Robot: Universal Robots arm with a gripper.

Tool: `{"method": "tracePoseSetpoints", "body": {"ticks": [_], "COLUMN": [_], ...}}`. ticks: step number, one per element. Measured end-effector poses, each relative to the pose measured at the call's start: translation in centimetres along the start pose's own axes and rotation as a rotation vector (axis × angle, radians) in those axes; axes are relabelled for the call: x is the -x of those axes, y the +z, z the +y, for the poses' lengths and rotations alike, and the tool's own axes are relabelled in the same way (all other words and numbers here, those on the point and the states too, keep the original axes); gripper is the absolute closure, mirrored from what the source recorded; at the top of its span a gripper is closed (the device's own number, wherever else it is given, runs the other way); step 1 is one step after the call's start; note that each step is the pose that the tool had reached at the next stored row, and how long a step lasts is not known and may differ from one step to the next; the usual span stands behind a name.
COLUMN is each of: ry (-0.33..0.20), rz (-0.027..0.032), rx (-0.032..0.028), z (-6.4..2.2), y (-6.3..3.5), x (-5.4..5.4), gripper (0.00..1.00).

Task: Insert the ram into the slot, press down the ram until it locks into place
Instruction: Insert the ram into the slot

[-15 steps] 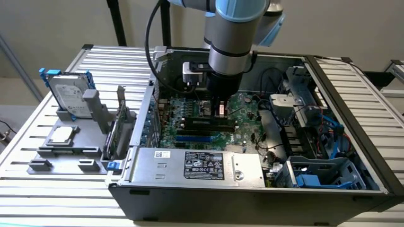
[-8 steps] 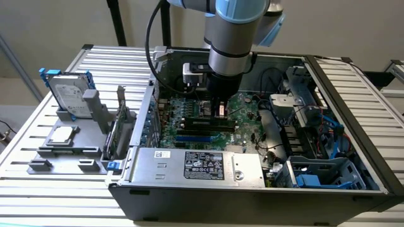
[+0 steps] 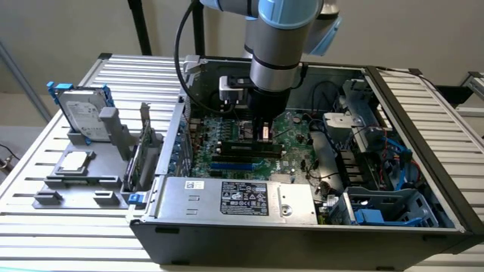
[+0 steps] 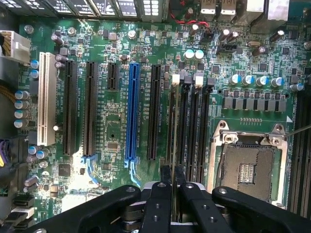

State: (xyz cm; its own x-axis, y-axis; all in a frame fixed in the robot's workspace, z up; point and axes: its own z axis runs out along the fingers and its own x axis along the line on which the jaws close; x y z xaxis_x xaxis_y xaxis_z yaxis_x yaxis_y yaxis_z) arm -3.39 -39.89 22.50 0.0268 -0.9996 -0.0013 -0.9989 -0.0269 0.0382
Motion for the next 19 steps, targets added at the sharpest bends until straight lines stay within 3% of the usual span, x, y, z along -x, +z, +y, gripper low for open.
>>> {"method": "tracePoseSetpoints", "body": {"ticks": [19], "ry": [0.001], "rz": [0.0039], "rx": [0.0001], "z": [-0.02], "y": [0.42], "x": [0.14], "gripper": [0.87]}}
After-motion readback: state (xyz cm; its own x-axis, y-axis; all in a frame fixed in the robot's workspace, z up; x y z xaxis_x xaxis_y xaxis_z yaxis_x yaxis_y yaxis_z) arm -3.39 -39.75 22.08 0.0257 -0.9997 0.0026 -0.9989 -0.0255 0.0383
